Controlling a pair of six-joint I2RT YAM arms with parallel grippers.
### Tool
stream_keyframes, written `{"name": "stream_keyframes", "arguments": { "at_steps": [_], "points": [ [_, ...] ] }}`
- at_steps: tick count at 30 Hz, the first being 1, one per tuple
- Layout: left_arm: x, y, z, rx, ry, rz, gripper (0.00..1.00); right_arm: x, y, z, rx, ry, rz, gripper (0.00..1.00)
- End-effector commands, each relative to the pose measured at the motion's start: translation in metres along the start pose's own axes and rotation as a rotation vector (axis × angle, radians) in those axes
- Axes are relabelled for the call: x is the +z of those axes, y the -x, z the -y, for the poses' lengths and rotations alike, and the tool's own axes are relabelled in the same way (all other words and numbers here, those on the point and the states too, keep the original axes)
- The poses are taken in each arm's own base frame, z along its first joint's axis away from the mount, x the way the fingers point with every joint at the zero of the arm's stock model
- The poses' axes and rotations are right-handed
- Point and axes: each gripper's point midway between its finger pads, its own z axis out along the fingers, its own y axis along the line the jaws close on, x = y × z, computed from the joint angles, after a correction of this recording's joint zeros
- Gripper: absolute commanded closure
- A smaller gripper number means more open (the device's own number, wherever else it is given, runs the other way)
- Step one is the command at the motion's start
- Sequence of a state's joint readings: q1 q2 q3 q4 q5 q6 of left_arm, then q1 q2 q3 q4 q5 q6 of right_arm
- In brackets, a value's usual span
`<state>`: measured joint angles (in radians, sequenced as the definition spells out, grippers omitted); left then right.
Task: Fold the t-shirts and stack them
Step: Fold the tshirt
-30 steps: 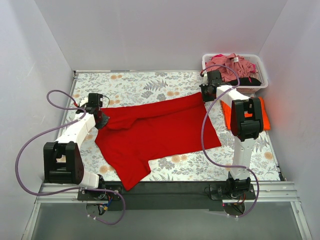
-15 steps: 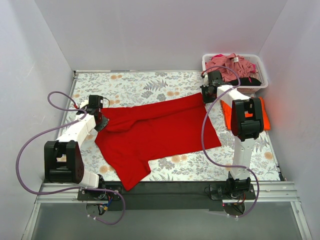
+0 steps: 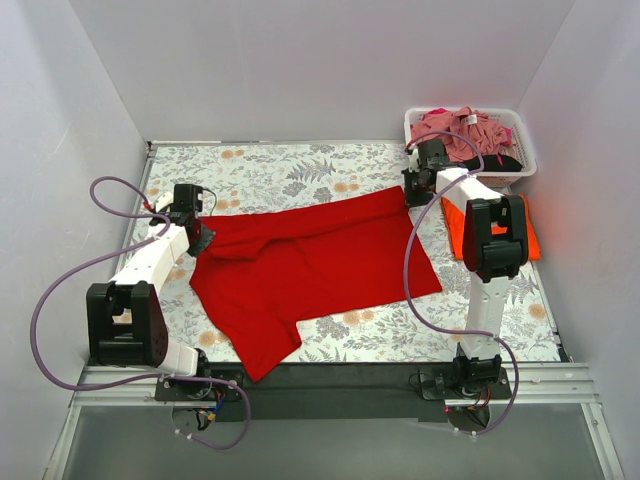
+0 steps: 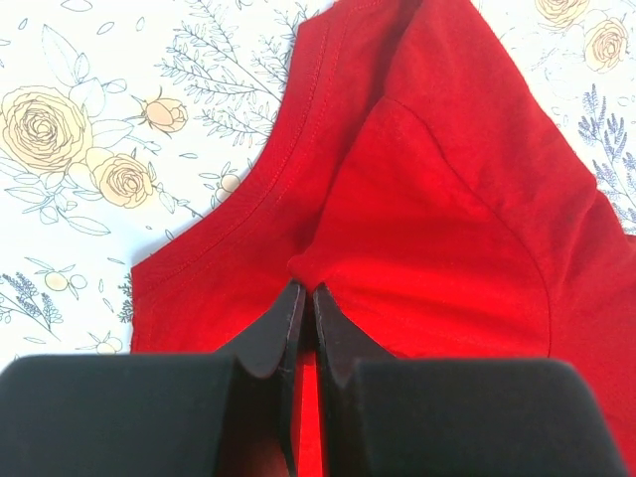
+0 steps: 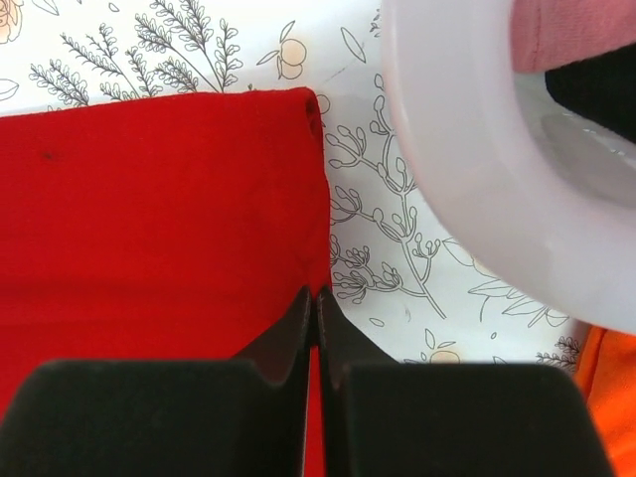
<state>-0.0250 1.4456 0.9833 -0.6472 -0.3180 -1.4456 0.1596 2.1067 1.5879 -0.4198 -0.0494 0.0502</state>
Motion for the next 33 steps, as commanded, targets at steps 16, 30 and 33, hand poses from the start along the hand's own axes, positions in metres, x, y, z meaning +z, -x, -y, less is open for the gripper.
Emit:
{"name": "stream_keyframes", "arguments": {
  "at_steps": [16,30,33],
  "points": [
    [-0.002,0.001,-0.013,-0.097,-0.042,0.014,0.59,-0.034,0.020,-0.011,0.015,0.077,0.059,0.48],
    [0.037,0.077,0.029,-0.178,-0.204,0.090,0.44,-0.046,0.080,-0.047,0.020,0.262,0.245,0.41],
    [0.051,0.080,0.041,-0.150,-0.217,0.068,0.45,-0.033,0.087,-0.048,0.031,0.278,0.262,0.45]
  ]
}}
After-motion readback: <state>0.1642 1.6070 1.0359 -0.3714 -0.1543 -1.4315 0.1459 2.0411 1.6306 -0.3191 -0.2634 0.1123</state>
